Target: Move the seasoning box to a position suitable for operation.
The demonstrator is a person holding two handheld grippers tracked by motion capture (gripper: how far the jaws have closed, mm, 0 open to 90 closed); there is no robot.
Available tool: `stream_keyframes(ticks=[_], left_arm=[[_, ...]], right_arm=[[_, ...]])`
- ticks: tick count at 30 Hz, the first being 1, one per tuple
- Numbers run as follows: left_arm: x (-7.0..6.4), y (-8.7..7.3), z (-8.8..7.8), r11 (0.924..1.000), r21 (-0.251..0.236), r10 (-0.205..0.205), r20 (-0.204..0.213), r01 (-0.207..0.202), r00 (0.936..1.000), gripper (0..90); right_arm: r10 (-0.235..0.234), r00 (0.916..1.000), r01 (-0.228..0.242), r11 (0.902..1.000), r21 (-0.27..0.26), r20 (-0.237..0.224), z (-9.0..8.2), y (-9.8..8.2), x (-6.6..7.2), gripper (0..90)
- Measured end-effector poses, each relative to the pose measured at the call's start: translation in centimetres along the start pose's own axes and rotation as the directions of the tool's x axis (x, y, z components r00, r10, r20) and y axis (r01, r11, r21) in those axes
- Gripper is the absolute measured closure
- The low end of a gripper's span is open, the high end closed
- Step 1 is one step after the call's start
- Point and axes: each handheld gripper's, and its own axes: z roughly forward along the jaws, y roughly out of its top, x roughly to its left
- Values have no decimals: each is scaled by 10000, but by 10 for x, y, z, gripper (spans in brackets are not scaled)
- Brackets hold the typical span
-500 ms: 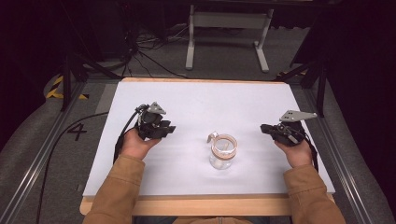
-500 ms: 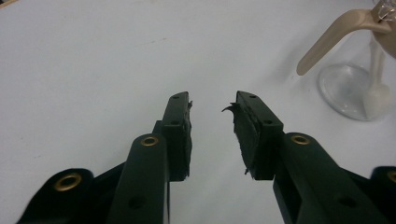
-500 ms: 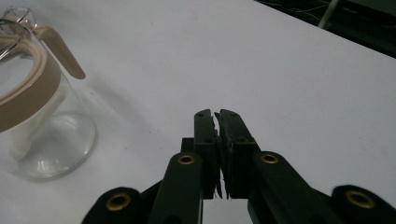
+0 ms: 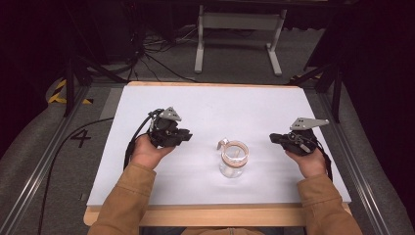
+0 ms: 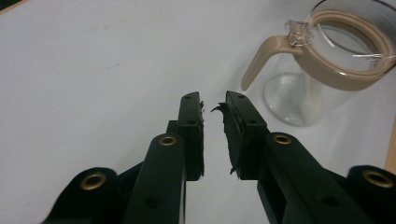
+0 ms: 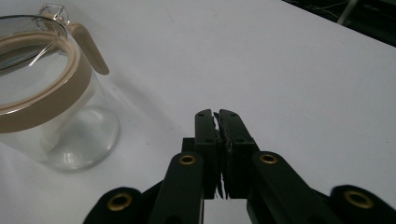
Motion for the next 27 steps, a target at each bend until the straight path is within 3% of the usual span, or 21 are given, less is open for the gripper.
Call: stream_keyframes(ticks=[1, 2, 6, 9, 10, 12, 15, 19, 27], left_arm=[[-2, 2, -1, 9998, -60, 180, 105, -180, 9998, 797], [-4, 4, 0, 9997, -220, 110, 245, -105, 9996, 806], [-13, 10, 8, 9993, -185, 332, 656, -320, 9973, 839], [-16, 12, 20, 9991, 147, 388, 942, -403, 9948, 876], [-18, 13, 31, 9974, 571, 363, 1157, -431, 9926, 876], [-22, 12, 47, 9916, 1171, 418, 1166, -556, 9923, 892], [-28, 14, 64, 9873, 1406, 585, 1129, -742, 9919, 891], [-34, 14, 81, 9815, 1635, 937, 463, -1001, 9945, 874], [-33, 16, 94, 9822, 1626, 849, 615, -939, 9945, 876]], right_arm=[[-18, 10000, 18, 10000, 16, -26, 0, 0, 1, 866], [-28, 10000, 28, 10000, 26, -63, 0, 0, 1, 866], [-182, 9995, 185, 9998, 126, -240, 1, 0, 7, 865], [-257, 9991, 264, 9994, 202, -323, 3, -1, 11, 863], [-283, 9989, 291, 9993, 234, -362, 3, -2, 12, 863], [-279, 9987, 292, 9991, 314, -438, 3, -3, 14, 862], [-313, 9984, 330, 9988, 364, -481, 3, -5, 17, 860], [-299, 9982, 322, 9984, 454, -515, 2, -9, 21, 846], [-274, 9985, 305, 9974, 656, -469, -2, -16, 25, 846]])
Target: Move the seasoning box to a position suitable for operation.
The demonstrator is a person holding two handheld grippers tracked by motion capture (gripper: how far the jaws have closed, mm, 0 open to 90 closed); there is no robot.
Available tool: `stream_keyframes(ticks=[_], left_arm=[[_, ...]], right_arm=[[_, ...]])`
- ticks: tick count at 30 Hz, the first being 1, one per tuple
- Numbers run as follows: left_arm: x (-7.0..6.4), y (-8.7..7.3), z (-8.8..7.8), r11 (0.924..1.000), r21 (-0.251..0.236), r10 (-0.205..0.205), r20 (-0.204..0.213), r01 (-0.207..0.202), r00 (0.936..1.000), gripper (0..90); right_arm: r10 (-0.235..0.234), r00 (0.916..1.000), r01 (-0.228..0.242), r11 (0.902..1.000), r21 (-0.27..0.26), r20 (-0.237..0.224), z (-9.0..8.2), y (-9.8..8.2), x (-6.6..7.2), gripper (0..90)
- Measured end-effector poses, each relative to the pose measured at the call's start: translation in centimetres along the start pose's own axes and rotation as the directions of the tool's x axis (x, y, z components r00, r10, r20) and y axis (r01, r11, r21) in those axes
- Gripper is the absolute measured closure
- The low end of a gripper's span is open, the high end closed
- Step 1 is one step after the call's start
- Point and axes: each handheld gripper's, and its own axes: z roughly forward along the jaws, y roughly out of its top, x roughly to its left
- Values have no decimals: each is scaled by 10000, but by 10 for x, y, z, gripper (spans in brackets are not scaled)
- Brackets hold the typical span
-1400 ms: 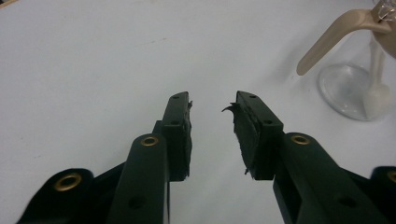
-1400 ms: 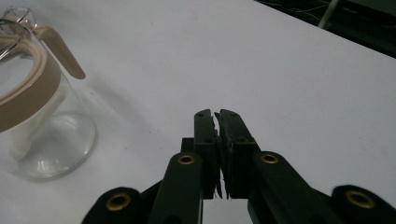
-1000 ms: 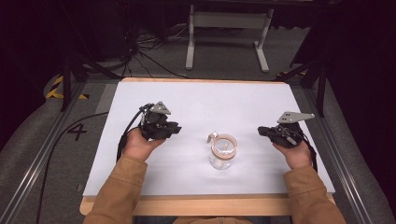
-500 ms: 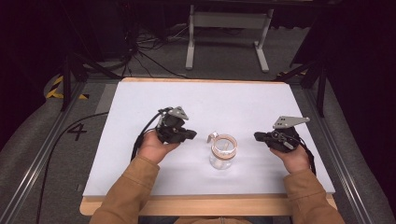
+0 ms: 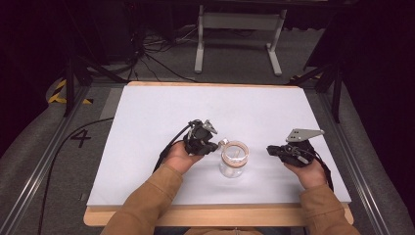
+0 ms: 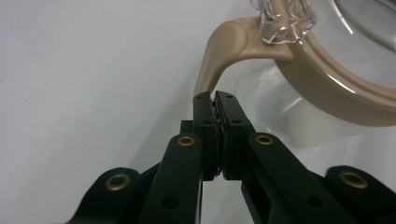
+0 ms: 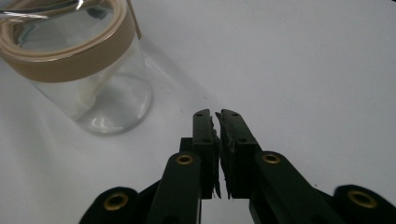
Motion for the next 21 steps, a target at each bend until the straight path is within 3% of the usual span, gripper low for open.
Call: stream_keyframes(ticks=[10, 21], left_arm=[[4, 3, 4, 9997, -97, 242, -30, -243, 9997, 898], [12, 11, 19, 9957, -788, 506, 190, -490, 9985, 899]], right_arm=[[-252, 9995, 257, 9993, 276, -185, 7, -1, 13, 847], [-86, 10000, 87, 9991, 406, -27, -1, -12, 20, 850]])
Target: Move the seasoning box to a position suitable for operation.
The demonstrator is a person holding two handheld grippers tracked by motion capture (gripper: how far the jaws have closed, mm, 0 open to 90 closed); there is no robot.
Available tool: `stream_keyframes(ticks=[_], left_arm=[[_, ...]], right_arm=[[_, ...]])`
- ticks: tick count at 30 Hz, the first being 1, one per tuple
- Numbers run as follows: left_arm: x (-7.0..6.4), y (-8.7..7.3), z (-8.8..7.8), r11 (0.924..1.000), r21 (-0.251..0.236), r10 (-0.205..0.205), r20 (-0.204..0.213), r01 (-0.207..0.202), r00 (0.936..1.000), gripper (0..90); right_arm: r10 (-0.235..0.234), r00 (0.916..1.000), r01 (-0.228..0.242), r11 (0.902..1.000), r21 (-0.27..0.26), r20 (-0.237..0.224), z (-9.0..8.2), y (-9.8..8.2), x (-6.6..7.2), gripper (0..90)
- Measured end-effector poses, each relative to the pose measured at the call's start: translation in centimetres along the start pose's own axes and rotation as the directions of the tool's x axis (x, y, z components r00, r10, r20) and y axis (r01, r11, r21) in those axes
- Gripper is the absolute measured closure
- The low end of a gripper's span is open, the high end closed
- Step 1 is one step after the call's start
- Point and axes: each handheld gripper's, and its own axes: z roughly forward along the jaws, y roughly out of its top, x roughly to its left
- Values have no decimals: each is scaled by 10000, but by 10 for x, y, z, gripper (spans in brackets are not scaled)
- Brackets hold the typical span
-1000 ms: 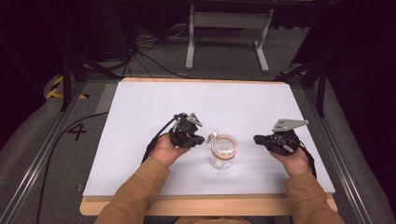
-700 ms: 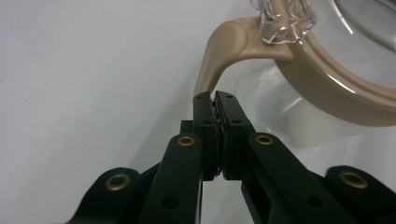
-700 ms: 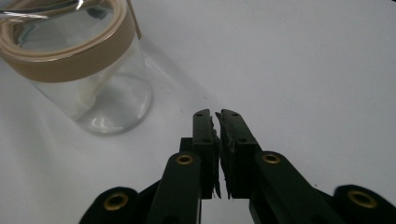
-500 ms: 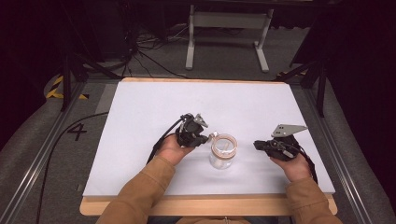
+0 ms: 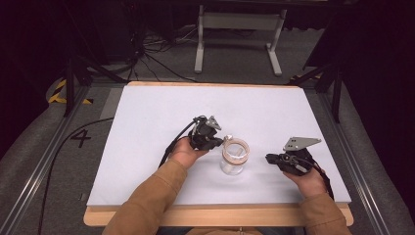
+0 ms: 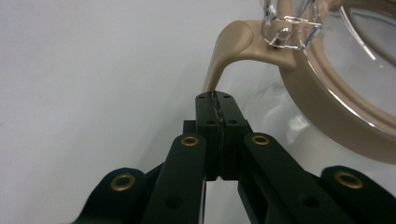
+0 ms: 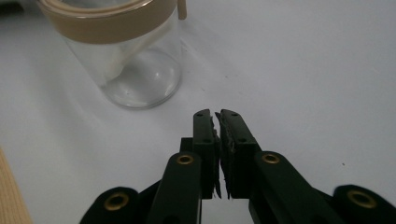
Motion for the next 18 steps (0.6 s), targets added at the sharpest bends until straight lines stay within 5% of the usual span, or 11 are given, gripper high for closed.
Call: stream_keyframes(ticks=[7, 18], left_arm=[[4, 0, 1, 9995, -222, -214, 224, 219, 9995, 896], [7, -17, -41, 9939, -514, -985, -158, 976, 9950, 865]], right_arm=[[125, 9999, -125, 9999, 24, 23, 0, -2, 4, 862], [-14, 9985, 30, 9996, 287, -540, 39, 16, 9, 884]])
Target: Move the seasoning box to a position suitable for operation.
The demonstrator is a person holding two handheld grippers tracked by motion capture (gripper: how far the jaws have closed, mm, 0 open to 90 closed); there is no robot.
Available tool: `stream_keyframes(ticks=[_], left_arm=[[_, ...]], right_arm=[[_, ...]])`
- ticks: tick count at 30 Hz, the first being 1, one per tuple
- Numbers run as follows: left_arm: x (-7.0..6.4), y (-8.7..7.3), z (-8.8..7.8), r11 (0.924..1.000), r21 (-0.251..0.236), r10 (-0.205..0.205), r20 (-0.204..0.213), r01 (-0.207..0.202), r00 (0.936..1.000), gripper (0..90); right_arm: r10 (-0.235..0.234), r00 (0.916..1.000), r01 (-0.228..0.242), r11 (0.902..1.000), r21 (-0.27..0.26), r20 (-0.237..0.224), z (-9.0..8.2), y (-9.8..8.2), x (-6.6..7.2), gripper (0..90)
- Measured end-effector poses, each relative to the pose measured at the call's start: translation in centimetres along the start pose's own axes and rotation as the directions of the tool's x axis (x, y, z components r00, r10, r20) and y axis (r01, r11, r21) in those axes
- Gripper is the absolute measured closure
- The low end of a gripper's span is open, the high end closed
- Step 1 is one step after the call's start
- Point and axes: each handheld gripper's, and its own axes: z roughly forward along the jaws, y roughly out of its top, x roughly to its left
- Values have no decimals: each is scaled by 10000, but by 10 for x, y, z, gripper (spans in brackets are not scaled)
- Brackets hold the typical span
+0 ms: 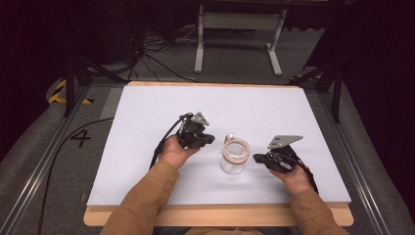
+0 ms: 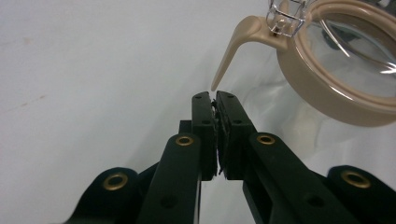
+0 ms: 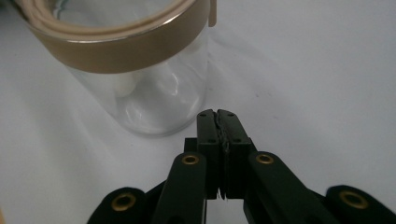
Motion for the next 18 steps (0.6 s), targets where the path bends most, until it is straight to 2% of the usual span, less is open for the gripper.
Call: stream_keyframes(ticks=[4, 6, 7, 8, 9, 10, 16, 18], left_arm=[[1, -7, -9, 9997, -140, -185, -55, 184, 9998, 856], [1, -8, -12, 9997, -118, -217, -95, 216, 9997, 855], [1, -10, -12, 9993, -261, -276, -112, 273, 9996, 852], [1, -11, -14, 9989, -244, -404, -114, 401, 9991, 850], [2, -12, -15, 9995, -165, -272, -133, 270, 9995, 850], [2, -12, -16, 9988, -255, -419, -131, 416, 9990, 850], [3, -13, -15, 9983, -329, -493, -73, 491, 9988, 845], [4, -13, -15, 9989, -190, -438, -14, 437, 9990, 844]], right_arm=[[-64, 9989, 65, 10000, 23, -467, 9, 7, -2, 884], [-120, 9986, 120, 9999, 5, -510, 10, 9, -2, 884], [-117, 9979, 121, 9999, 59, -631, 11, 11, -1, 887], [-159, 9977, 168, 9998, 132, -655, 12, 13, -1, 891], [-239, 9981, 254, 9993, 261, -566, 13, 14, 0, 892], [-290, 9983, 307, 9990, 332, -514, 14, 15, 0, 893], [-218, 9969, 263, 9979, 599, -751, 15, 15, 0, 893], [-296, 9962, 348, 9974, 633, -813, 16, 15, 1, 893]])
